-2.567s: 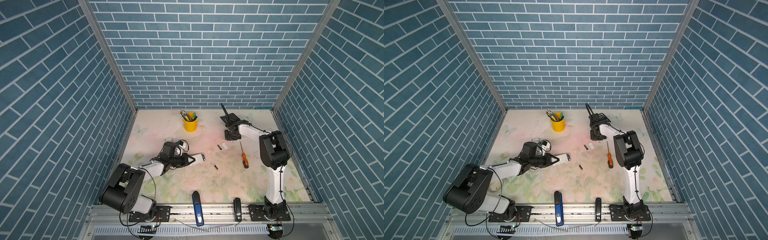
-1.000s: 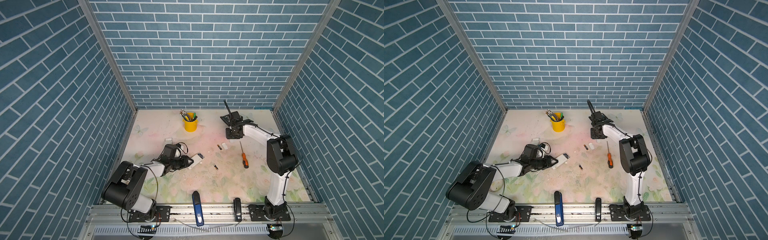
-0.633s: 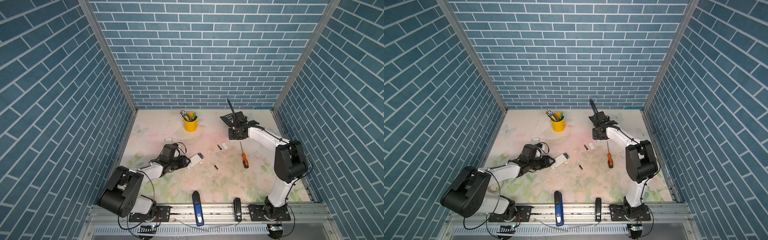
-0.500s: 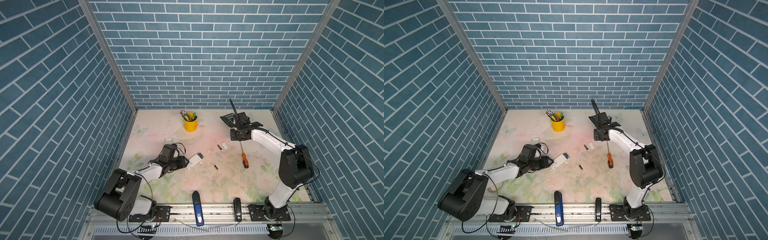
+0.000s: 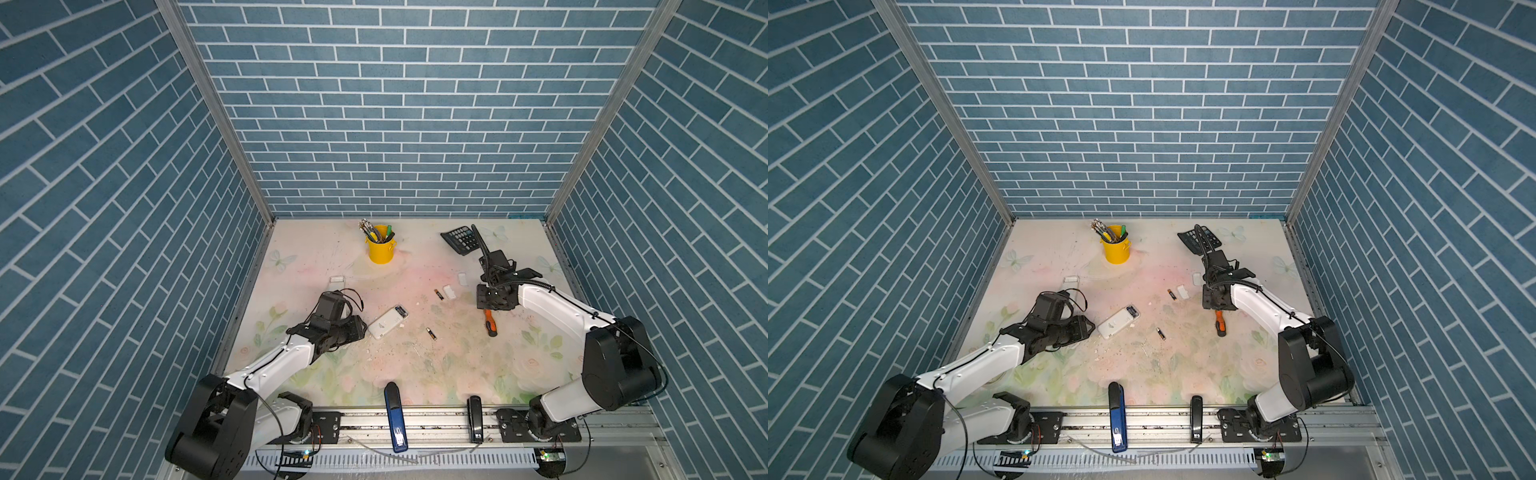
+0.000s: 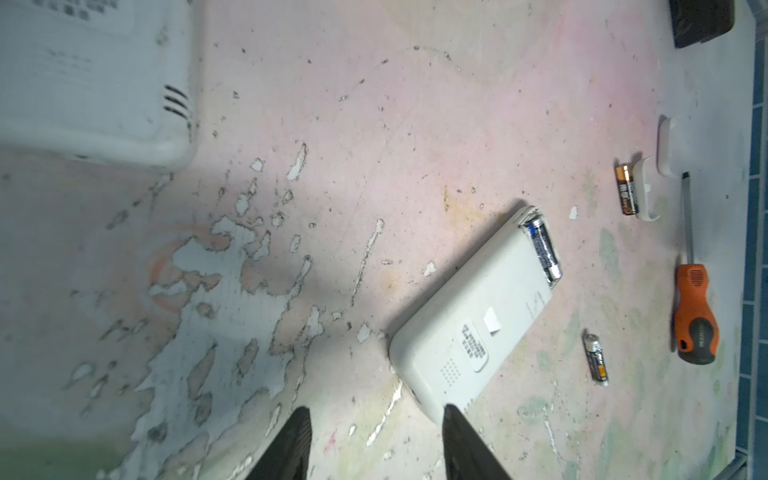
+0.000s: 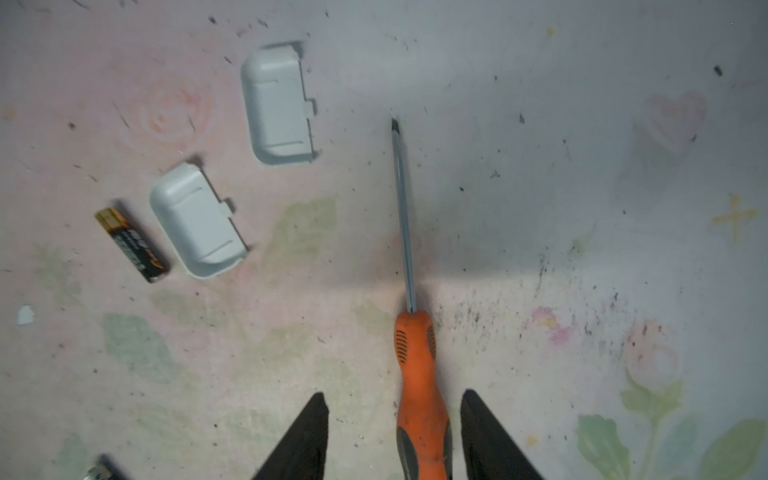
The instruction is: Unload the batteries from the remote control
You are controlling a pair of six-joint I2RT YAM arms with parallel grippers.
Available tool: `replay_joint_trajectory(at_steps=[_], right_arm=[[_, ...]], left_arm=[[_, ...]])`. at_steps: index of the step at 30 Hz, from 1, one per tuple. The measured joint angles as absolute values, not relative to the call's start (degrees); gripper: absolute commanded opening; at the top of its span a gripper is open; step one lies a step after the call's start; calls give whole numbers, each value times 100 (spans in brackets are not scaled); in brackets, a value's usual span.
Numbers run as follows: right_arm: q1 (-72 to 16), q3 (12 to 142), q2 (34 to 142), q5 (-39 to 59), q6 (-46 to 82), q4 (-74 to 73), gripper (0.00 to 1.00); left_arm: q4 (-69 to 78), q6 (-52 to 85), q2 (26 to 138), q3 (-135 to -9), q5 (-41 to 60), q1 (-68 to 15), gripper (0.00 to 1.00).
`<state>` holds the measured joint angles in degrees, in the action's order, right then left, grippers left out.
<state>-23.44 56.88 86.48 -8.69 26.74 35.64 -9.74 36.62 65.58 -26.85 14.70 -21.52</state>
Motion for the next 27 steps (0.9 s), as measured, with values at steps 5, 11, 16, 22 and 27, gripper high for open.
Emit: replay_joint_trajectory(at_steps=[5, 11, 16, 22, 27], right_arm=[[-2257, 5295, 8646, -869, 2823, 3516, 56], [-2206, 4956, 8676, -740, 2939, 3310, 52], [-2206, 4687, 8777, -548, 3072, 3087, 46], [-2206, 4641, 8879, -445, 3218, 2845, 16], [-2206, 4639, 8814, -395, 3212, 2858, 0]], left_arm=[[-1076, 3688, 6394, -2998, 1457, -2152, 52], [-1037, 3708, 6429, -3319, 1466, -2152, 52], [-947, 3712, 6641, -3531, 1529, -2152, 52], [-725, 3717, 6987, -3782, 1684, -2167, 51], [-434, 3813, 7264, -3916, 1887, -2191, 51]])
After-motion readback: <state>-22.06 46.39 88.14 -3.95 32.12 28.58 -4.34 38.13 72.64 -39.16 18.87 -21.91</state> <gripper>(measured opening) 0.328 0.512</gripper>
